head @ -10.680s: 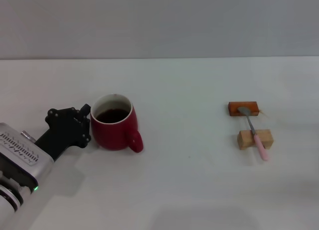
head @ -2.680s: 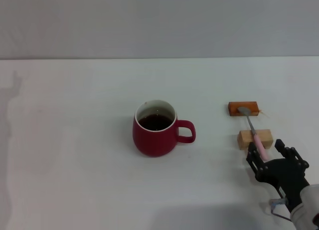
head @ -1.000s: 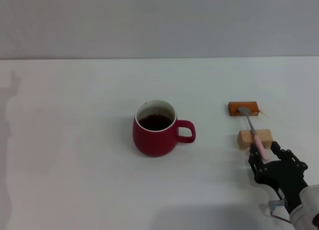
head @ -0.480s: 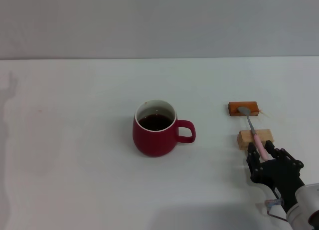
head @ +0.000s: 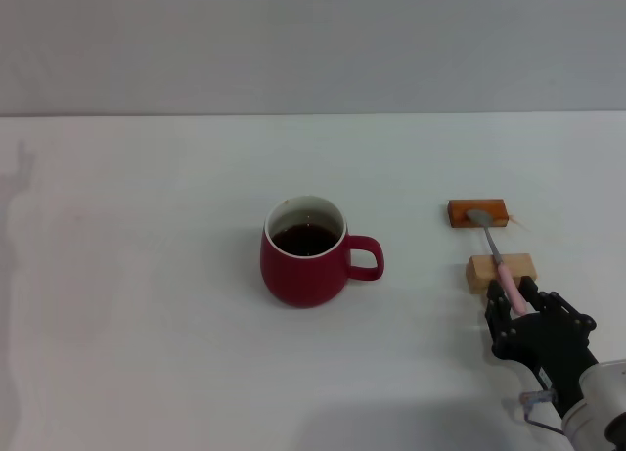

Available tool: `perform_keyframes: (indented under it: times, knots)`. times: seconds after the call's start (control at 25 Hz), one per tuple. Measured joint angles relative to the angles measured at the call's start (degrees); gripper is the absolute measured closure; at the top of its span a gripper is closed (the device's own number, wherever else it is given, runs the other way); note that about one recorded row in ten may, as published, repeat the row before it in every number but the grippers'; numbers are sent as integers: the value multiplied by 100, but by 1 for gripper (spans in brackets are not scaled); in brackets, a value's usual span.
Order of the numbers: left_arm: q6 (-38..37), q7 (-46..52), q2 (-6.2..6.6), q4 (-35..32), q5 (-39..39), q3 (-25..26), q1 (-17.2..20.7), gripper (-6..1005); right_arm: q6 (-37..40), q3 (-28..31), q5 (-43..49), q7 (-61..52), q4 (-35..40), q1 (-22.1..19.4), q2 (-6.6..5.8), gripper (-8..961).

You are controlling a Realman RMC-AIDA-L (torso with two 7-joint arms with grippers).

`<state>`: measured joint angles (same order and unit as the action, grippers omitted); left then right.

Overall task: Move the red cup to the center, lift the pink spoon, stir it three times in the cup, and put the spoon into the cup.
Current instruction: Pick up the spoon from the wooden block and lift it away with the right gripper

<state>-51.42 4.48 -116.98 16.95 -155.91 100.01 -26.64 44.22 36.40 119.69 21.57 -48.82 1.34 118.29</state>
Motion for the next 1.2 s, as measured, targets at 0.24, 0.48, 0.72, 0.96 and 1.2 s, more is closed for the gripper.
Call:
perform_keyframes:
  times: [0.24, 0.48, 0.72, 0.96, 1.2]
  knots:
    - [-6, 0, 0, 2, 0, 0, 2, 162, 8, 5, -27, 0, 11, -2, 12, 591]
    - [-22, 0, 0, 2, 0, 0, 9, 162, 4, 14, -32, 0, 13, -3, 18, 603]
    - [-60, 0, -1, 1, 0, 0, 27, 162, 24, 8, -35, -7, 7, -19, 18, 655]
    - [-78, 1, -12, 1, 0, 0, 50, 162, 30, 1, -35, -8, 3, -27, 18, 660]
    - [-130, 29, -23, 1, 0, -9, 77, 162, 10, 21, -35, -23, 8, -2, 18, 665]
